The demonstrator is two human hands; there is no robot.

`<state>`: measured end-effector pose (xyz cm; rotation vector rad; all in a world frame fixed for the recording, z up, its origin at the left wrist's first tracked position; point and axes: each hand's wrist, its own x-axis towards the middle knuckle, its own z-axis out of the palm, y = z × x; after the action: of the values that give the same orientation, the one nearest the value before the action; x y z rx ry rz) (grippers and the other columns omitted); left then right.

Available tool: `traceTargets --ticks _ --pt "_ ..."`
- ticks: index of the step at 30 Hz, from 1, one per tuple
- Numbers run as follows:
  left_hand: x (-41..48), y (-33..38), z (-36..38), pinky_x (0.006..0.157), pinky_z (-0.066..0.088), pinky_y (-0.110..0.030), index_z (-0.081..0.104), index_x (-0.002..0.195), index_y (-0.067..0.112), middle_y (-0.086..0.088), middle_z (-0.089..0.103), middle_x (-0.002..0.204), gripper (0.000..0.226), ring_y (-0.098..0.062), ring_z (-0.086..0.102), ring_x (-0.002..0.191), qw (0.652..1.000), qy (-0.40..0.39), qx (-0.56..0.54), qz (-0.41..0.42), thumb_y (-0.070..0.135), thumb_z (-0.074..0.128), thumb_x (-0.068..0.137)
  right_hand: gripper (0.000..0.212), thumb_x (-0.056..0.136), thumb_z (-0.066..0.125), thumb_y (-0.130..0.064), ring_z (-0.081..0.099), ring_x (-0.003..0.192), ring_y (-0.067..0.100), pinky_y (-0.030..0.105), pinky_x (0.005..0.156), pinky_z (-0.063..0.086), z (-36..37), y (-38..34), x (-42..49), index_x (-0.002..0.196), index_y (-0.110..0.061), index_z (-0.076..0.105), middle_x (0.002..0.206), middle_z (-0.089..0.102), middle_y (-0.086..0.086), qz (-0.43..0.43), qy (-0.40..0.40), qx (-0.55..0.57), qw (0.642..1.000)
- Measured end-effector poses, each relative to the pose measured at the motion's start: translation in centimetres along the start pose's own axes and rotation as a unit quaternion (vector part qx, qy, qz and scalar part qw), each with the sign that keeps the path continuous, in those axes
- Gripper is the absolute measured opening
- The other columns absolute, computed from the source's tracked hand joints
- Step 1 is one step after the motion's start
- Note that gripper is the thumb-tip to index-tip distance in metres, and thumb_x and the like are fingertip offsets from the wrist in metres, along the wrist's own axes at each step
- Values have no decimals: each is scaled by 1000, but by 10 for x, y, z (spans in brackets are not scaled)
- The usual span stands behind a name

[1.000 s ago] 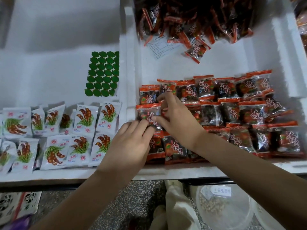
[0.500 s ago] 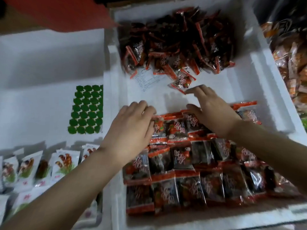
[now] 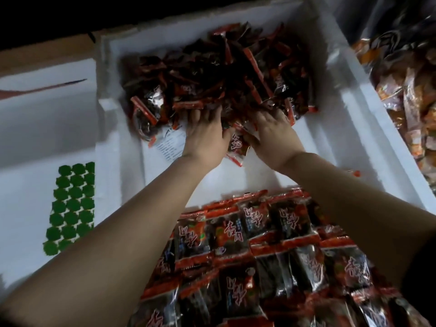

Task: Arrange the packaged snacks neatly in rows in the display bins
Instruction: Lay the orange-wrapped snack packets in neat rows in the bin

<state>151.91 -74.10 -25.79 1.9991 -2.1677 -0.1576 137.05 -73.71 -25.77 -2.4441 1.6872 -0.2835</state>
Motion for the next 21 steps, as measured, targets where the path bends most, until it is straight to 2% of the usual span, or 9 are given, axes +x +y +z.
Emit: traceTargets --ticks 2,4,6,8,10,12,13,18,21 --pt "2 1 7 115 12 -38 33 143 14 -10 40 145 56 -29 25 137 999 16 -41 -4 38 49 95 46 97 28 -32 44 121 28 37 105 30 8 2 -5 135 -11 44 132 51 9 -18 -23 28 999" --pt "-4 2 11 106 26 -35 38 137 12 -14 51 132 53 -32 41 127 993 15 -116 -13 34 56 92 41 97 39 -26 44 120 28 38 99 38 6 3 -14 135 -13 44 132 52 7 -16 -33 58 998" --pt "-9 1 15 100 36 -37 40 133 8 -15 56 126 55 -33 48 119 989 -3 -146 -22 35 60 90 39 90 55 -16 48 115 33 41 96 40 -2 7 -19 128 -6 49 124 54 14 -3 20 59 998" --pt "-10 1 17 97 39 -38 46 127 4 -15 57 123 53 -33 50 117 988 -17 -151 -33 36 63 88 49 81 64 -11 47 110 41 46 93 39 -11 22 -13 125 3 47 119 51 24 56 98 -4 994" --pt "-10 4 15 93 42 -39 48 123 4 -13 59 121 49 -32 51 114 984 -29 -168 -52 37 61 89 64 85 59 -21 36 124 44 49 102 32 -22 35 0 139 1 32 135 38 27 122 99 -29 987" --pt "-8 8 12 85 42 -34 49 123 6 -10 59 119 46 -28 52 111 975 -41 -203 -79 38 58 91 76 91 55 -29 22 135 42 47 112 21 -29 43 10 148 -4 12 148 20 24 152 73 33 985" --pt "-7 10 11 79 40 -30 50 121 6 -9 59 117 44 -27 54 108 971 -46 -216 -91 38 57 92 80 91 56 -31 23 135 42 46 112 21 -30 46 13 149 -5 7 150 18 22 159 62 61 983" --pt "-5 18 3 61 38 -22 49 111 11 -1 56 98 34 -16 53 81 947 -71 -285 -129 31 63 88 76 87 62 -36 40 119 44 42 99 30 -30 51 5 146 -10 21 138 37 19 172 35 95 980" --pt "-9 22 1 50 41 -10 44 118 11 0 55 102 37 -11 55 75 932 -80 -322 -144 26 62 89 69 89 61 -33 43 115 41 41 95 33 -25 46 -8 143 -10 26 135 41 16 135 23 99 986"
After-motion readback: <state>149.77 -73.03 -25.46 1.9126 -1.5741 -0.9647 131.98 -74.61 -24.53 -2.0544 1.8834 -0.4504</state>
